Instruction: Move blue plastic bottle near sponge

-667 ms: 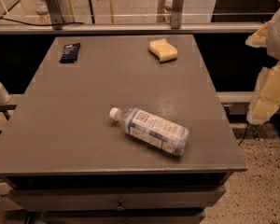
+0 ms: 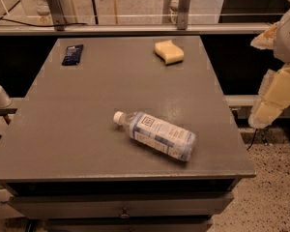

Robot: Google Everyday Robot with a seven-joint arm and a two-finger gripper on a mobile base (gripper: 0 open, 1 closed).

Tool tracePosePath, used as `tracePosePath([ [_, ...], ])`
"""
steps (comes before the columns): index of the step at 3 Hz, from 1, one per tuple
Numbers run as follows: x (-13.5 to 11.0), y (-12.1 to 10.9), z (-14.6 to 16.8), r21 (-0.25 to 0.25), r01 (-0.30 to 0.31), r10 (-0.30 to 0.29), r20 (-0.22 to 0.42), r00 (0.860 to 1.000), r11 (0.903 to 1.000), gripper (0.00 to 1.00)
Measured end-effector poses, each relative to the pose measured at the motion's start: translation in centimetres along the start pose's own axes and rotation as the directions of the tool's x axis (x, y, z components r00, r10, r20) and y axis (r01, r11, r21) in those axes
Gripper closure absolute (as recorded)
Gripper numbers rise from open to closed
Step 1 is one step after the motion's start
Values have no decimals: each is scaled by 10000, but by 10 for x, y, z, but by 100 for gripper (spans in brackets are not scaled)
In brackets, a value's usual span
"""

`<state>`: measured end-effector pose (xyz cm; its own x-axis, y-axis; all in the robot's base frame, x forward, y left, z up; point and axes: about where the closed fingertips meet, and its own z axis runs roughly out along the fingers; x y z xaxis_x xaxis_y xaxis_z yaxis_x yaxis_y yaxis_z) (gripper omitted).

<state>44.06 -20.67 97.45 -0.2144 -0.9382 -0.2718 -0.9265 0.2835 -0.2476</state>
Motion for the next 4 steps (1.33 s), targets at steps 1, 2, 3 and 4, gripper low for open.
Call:
tracePosePath([
  [1, -30, 17, 14, -273, -111, 139, 1046, 9944, 9996, 0],
  [2, -71, 43, 43, -828, 163, -10, 1817, 9834, 9964, 0],
  [3, -110, 68, 80, -1317, 652, -356, 2158, 9758, 9891, 0],
  [4, -135, 88, 121, -1602, 1080, -715, 2183, 9733, 9812, 0],
])
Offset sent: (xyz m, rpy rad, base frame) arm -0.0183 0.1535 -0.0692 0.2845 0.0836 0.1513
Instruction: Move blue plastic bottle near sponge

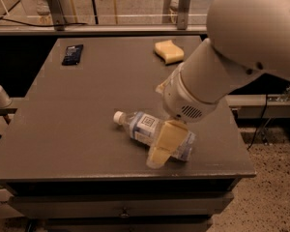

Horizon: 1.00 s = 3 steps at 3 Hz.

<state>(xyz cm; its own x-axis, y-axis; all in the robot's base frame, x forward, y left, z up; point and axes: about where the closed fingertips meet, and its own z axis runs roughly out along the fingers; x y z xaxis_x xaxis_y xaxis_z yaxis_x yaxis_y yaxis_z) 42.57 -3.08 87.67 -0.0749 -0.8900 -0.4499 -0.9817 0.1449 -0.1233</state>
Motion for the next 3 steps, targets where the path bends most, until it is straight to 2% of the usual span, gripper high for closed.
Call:
tracePosePath([
  [1, -6, -1, 39, -117, 123, -124, -120, 9998, 9999, 0],
  [2, -2, -18, 53, 331, 10, -5, -152, 9999, 9995, 17],
  [3, 10, -39, 48, 879, -352, 376, -262, 9990, 9955, 41],
])
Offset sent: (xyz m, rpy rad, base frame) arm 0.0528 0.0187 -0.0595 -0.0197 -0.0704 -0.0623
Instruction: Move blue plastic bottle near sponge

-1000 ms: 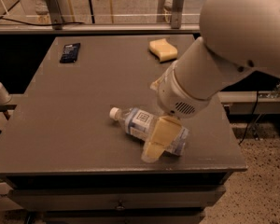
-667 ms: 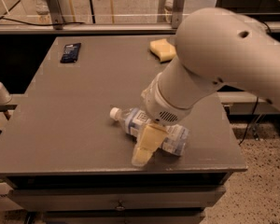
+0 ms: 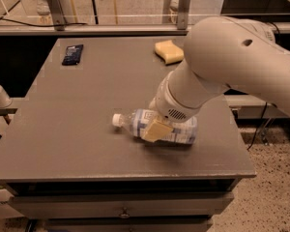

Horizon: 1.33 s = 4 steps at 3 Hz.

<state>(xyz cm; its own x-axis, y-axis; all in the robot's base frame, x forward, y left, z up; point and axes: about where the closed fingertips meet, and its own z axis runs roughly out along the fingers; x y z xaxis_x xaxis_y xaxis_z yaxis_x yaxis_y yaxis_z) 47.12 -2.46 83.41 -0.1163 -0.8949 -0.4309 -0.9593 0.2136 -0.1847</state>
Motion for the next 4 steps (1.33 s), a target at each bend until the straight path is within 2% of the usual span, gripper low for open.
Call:
tracePosePath([
  [1, 6, -15, -12, 345, -315, 319, -108, 9994, 9989, 64],
  [2, -3, -44, -28, 806, -390, 400, -104, 9991, 9960, 87],
  [3, -25, -94, -47, 1692, -259, 296, -194, 9994, 9852, 100],
  [4, -25, -93, -47, 1691, -259, 296, -195, 9994, 9853, 100],
])
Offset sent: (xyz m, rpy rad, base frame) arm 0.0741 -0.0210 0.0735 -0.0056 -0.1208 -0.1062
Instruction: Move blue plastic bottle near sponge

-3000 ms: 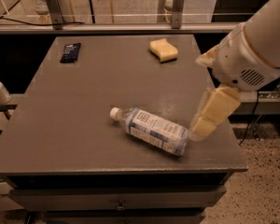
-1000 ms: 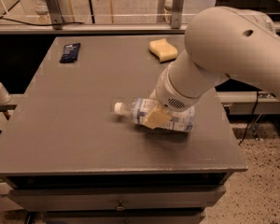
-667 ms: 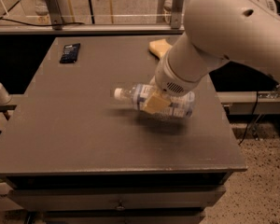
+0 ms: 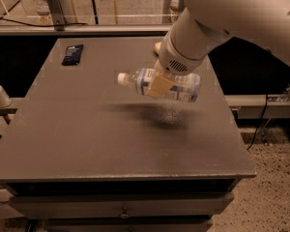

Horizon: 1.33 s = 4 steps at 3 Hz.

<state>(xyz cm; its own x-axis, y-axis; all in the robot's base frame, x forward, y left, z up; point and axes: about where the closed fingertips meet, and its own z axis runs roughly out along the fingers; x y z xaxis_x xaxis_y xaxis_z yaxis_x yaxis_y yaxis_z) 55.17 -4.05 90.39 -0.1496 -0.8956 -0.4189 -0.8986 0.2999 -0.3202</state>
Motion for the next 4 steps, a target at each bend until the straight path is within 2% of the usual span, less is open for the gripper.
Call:
tracePosePath([
  [1, 20, -15, 6, 353, -44, 53, -272, 9996, 9994, 100],
  [2, 53, -47, 11, 1017, -195, 260, -623, 9977, 9946, 100],
  [3, 83, -87, 15, 1623, -79, 228, -905, 9956, 9867, 100],
  [4, 103, -120, 23, 1823, 244, -43, -1097, 9940, 9829, 100],
])
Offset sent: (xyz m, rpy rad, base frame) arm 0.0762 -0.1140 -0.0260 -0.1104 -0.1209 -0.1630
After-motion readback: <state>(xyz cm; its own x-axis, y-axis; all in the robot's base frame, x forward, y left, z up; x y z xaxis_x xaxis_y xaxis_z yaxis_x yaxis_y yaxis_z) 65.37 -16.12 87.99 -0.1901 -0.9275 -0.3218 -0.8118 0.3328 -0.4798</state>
